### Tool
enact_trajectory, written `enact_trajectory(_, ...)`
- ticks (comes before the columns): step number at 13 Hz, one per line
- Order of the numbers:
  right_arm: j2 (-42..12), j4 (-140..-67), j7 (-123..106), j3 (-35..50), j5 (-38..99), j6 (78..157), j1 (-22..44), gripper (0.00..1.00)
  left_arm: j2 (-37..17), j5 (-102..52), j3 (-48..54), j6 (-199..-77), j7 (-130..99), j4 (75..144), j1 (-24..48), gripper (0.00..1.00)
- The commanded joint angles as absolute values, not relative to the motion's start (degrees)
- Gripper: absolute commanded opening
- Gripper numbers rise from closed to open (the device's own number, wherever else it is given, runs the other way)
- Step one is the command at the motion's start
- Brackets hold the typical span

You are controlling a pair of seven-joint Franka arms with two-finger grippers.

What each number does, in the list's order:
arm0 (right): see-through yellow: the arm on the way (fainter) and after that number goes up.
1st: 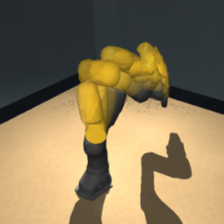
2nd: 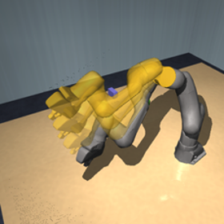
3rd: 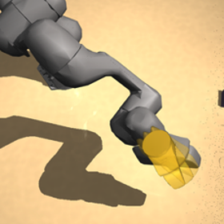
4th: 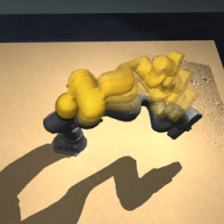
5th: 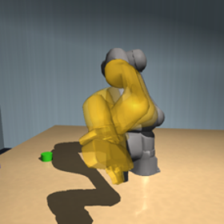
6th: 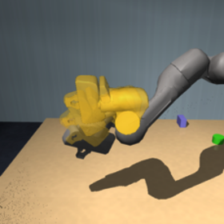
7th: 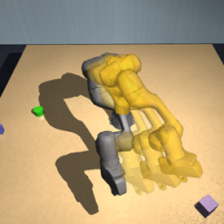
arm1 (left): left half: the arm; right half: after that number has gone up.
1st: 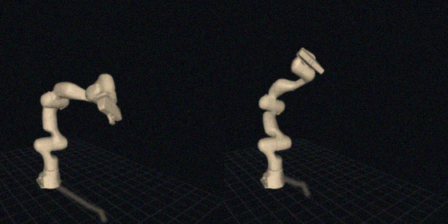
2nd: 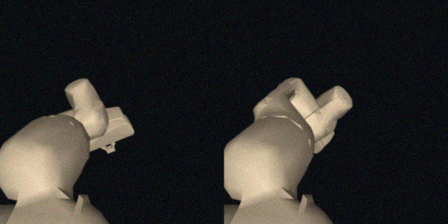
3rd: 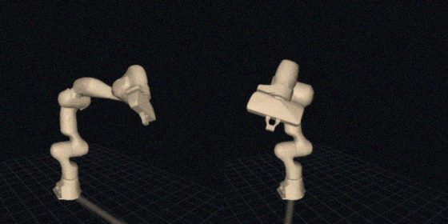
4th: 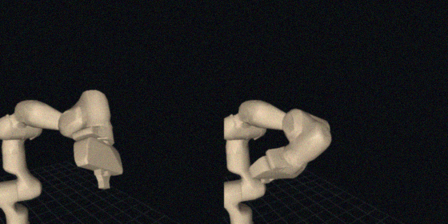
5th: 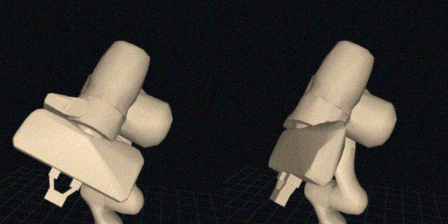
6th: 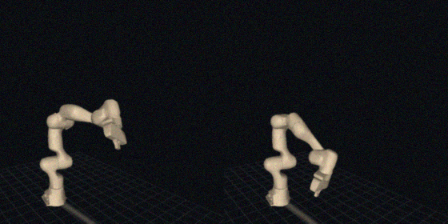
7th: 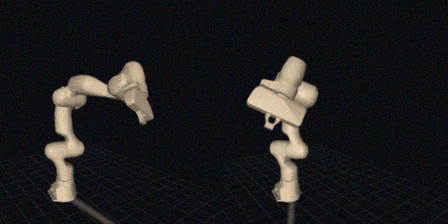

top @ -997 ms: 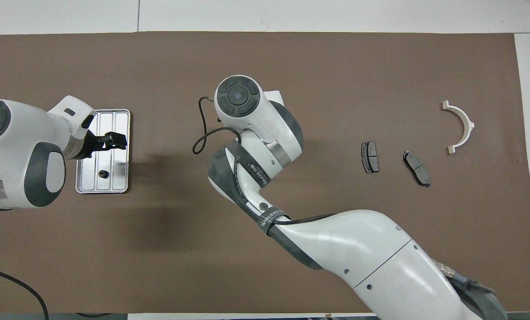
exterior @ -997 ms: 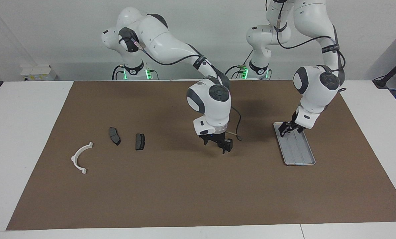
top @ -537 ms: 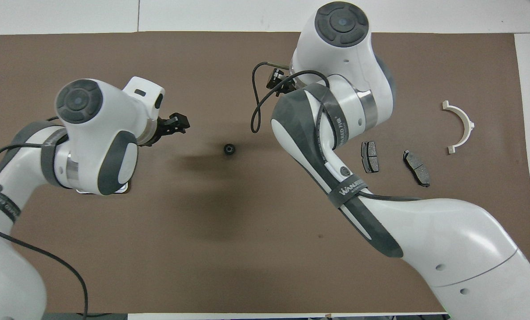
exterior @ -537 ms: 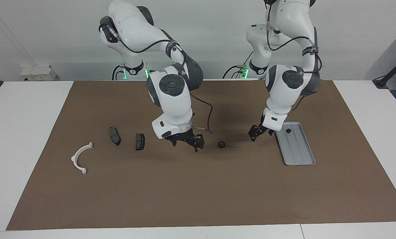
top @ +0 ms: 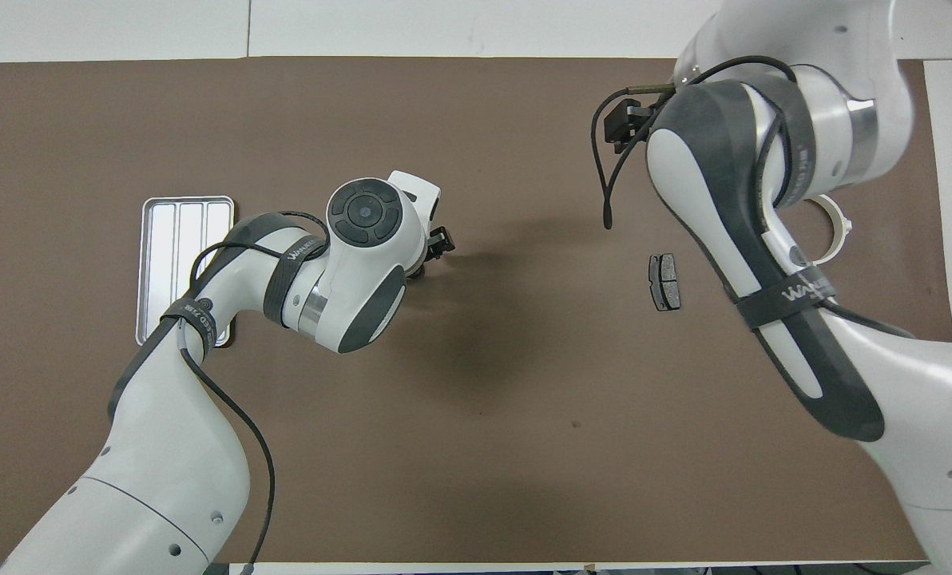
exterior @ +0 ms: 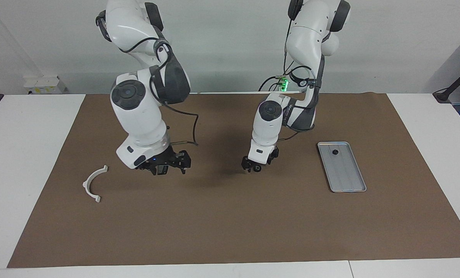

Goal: Pick bearing gear from pile to tray
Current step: 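Grasp the second bearing with the left gripper while the right gripper withdraws, then carry the bearing to the tray with the left gripper while the right returns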

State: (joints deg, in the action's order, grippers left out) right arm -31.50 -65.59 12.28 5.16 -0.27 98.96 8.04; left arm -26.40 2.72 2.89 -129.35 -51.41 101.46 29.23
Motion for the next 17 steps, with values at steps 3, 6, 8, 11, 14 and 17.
enact_trajectory(3, -20.3, -77.8, 2.7, 5.5, 0.1, 99.8, 1.6, 1.0, -29.1, 3.7, 2.3, -129.6, -51.9, 100.7, 30.7, 0.97)
enact_trajectory(6, -12.2, -85.6, 2.5, 5.4, 0.0, 99.6, -0.5, 1.0, -29.2, 3.7, 2.4, -127.5, -52.9, 99.1, 30.7, 0.91)
enact_trajectory(8, -8.6, -87.8, 0.6, 5.3, -0.1, 98.3, -1.3, 1.0, -29.3, 3.8, 2.4, -128.1, -53.5, 99.1, 30.2, 0.42)
enact_trajectory(11, -5.2, -88.2, -4.0, 3.9, -0.4, 95.1, -1.6, 1.0, -29.1, 3.9, 2.3, -127.0, -52.8, 99.0, 29.6, 0.0)
enact_trajectory(14, -1.6, -88.2, -5.3, 2.9, -0.6, 89.8, -1.5, 1.0, -24.5, 3.8, 2.5, -122.7, -49.5, 99.3, 25.2, 0.0)
enact_trajectory(17, 0.7, -87.9, -5.2, 2.4, -0.6, 84.9, -1.3, 1.0, -17.1, 2.2, 2.7, -114.6, -34.8, 101.5, 15.3, 0.0)
